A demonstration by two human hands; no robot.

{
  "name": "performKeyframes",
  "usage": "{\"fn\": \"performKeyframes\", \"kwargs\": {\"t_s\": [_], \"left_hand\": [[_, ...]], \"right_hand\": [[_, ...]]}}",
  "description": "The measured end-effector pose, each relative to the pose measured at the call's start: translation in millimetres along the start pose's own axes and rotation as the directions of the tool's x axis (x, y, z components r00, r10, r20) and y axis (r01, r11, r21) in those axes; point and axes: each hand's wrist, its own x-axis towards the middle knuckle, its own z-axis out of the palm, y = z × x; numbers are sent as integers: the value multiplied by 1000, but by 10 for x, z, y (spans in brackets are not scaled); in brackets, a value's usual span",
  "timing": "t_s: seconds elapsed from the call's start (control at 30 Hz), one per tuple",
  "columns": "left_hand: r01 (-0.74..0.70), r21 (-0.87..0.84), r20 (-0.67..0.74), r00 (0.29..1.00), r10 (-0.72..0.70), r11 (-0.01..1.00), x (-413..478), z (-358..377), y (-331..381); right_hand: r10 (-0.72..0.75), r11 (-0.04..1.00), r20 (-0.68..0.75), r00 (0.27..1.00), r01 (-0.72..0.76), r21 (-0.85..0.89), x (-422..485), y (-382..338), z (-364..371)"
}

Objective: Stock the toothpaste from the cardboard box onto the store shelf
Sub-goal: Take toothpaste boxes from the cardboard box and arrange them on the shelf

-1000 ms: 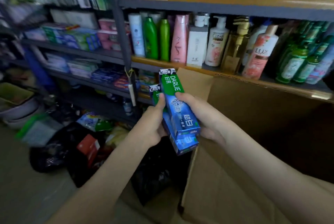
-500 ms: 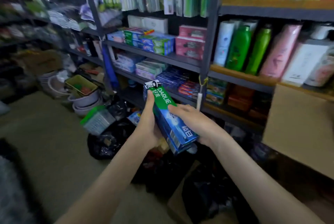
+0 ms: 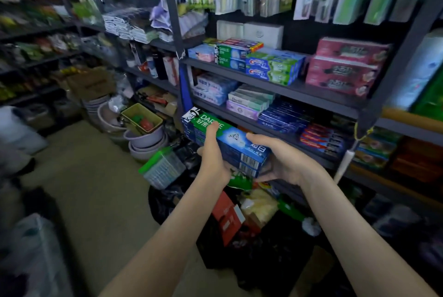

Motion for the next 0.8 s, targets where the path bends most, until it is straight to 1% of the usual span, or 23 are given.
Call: {"fn": "performKeyframes", "kwargs": {"t_s": [0.07, 0.2, 0.3, 0.37, 0.47, 0.53, 0.63, 0.73, 0.8], "left_hand": [[-38, -41, -7, 999, 38, 998, 319, -13, 148], [-78, -127, 30, 996, 82, 989, 1062, -15, 540], [-85, -136, 69, 993, 95, 987, 1634, -11, 934], [-100, -98, 57, 993, 106, 990, 1983, -23, 1212], [-89, -95, 72, 993, 96, 991, 2513, -66, 1524], [-103, -80, 94, 989, 111, 991, 2827, -63, 1705], [-64, -20, 184, 981, 67, 998, 3223, -74, 1968], [-22, 53, 298, 955, 5, 998, 3563, -89, 2252], [10, 107, 380, 924, -51, 994, 3796, -105, 2433]], "right_hand": [[2, 1000, -15, 1000, -3, -29, 325, -143, 77], [-82, 996, -93, 992, 80, -27, 1174, -471, 209], [-97, 992, -159, 983, 109, 70, 1839, -778, 291], [-120, 975, -202, 972, 154, 161, 2277, -959, 374], [-175, 952, -233, 957, 224, 207, 2851, -1151, 528], [-204, 942, -229, 952, 254, 220, 3128, -1263, 606], [-235, 933, -256, 938, 291, 210, 3464, -1380, 659], [-258, 915, -360, 896, 346, 207, 3751, -1510, 670], [-222, 905, -456, 862, 356, 232, 3933, -1570, 678]]}}
